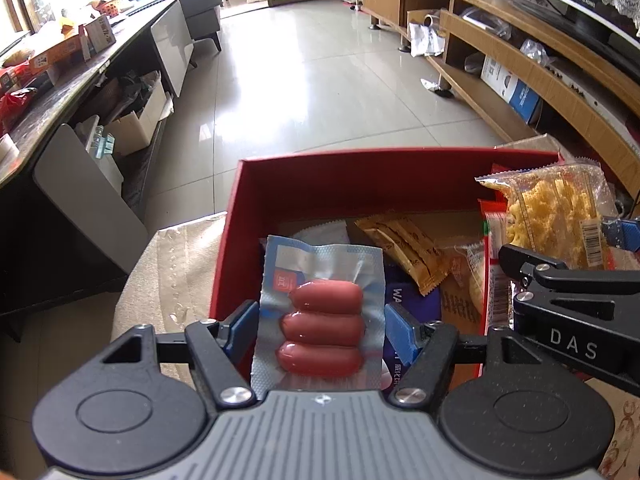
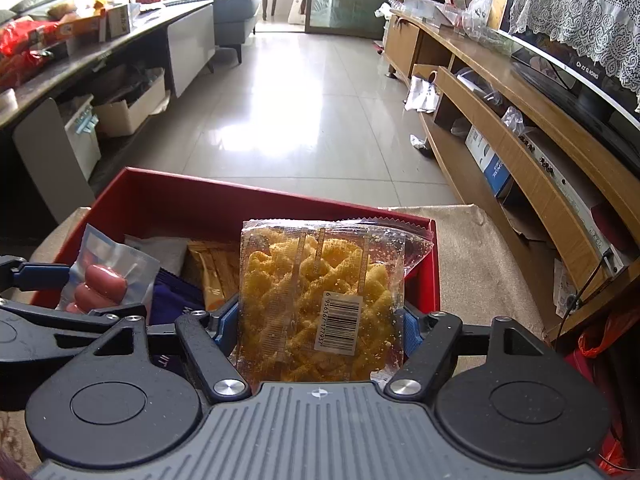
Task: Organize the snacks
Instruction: 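Lower both tools into the box and open them to release the sausages and crisps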
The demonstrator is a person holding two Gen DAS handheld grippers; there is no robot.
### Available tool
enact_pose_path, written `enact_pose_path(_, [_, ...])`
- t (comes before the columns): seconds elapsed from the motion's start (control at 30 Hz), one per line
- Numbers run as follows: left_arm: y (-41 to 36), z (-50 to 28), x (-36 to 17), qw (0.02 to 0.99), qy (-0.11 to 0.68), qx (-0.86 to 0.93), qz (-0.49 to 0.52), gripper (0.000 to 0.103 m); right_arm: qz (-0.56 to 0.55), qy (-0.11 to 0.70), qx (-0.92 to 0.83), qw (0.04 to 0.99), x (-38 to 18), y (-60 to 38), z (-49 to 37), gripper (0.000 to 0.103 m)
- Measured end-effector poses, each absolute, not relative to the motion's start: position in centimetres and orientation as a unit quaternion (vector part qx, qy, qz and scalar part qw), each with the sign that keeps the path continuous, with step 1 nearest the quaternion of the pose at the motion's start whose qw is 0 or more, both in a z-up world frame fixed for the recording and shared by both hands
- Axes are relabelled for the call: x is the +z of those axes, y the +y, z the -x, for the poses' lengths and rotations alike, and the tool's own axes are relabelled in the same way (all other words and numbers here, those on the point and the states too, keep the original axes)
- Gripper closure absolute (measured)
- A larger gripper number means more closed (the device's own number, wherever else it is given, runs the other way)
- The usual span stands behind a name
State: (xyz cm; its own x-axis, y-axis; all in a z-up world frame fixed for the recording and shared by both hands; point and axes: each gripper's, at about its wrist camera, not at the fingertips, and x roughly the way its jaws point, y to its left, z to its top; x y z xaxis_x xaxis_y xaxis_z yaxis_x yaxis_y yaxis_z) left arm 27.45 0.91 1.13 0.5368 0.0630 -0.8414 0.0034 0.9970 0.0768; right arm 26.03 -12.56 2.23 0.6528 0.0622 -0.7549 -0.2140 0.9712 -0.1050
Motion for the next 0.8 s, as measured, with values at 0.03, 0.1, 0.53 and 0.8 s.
enact_pose_path(0.03, [0.9,-27.5,1.0,0.875,0.483,0.018,-0.034,0.041,0.097,0.410,0.076,0.904,2.1,-12.4,-26.1,0.023])
enact_pose_path(0.1, [0.9,-27.7,0.7,0.872,0.488,0.021,-0.032,0.041,0.102,0.410,0.078,0.903,1.8,-12.2,-26.2,0.023])
enact_pose_path(0.53, [1.5,-27.2,2.1,0.878,0.479,0.003,-0.010,0.035,0.032,0.394,0.106,0.912,3.5,-13.3,-26.2,0.011])
enact_pose_path(0.8, [1.2,-26.7,3.1,0.886,0.464,0.006,-0.015,0.030,0.019,0.373,0.101,0.922,4.8,-14.2,-25.6,0.011])
